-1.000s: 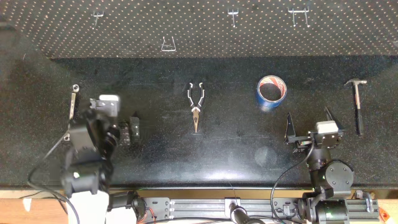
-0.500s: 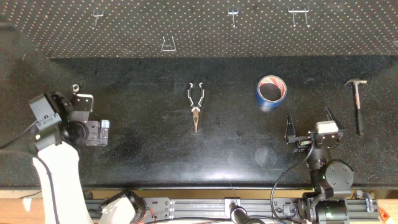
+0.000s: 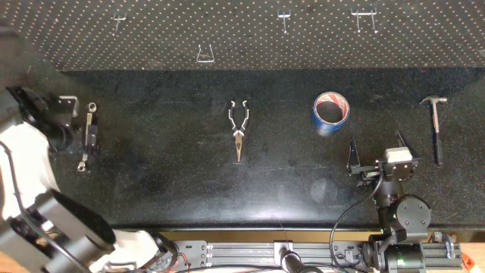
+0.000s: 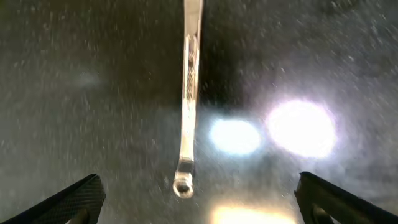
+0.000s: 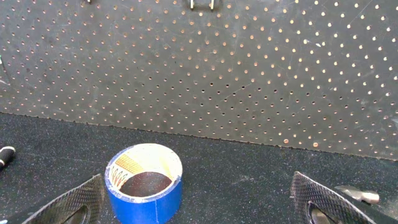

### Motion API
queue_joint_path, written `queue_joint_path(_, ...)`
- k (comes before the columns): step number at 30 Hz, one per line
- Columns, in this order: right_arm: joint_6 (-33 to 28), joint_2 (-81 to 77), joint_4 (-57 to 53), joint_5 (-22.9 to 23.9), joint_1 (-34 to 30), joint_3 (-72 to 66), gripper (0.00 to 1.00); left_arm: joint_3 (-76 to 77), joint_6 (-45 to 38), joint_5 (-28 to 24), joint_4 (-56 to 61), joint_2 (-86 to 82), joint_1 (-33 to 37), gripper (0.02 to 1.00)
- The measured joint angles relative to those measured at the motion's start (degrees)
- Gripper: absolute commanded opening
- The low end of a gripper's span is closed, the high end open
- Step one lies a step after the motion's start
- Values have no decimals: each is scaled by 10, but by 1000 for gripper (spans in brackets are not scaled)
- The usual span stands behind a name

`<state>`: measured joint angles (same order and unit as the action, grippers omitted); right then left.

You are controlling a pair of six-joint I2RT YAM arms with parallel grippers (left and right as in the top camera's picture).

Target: Place Tools Onto Pegboard

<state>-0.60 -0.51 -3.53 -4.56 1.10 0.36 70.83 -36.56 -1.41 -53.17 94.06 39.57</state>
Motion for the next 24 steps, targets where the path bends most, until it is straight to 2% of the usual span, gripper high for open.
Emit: queue_joint_path(24,0,0,0,0,0,0,976,130,22,-32,9,198,0,1000)
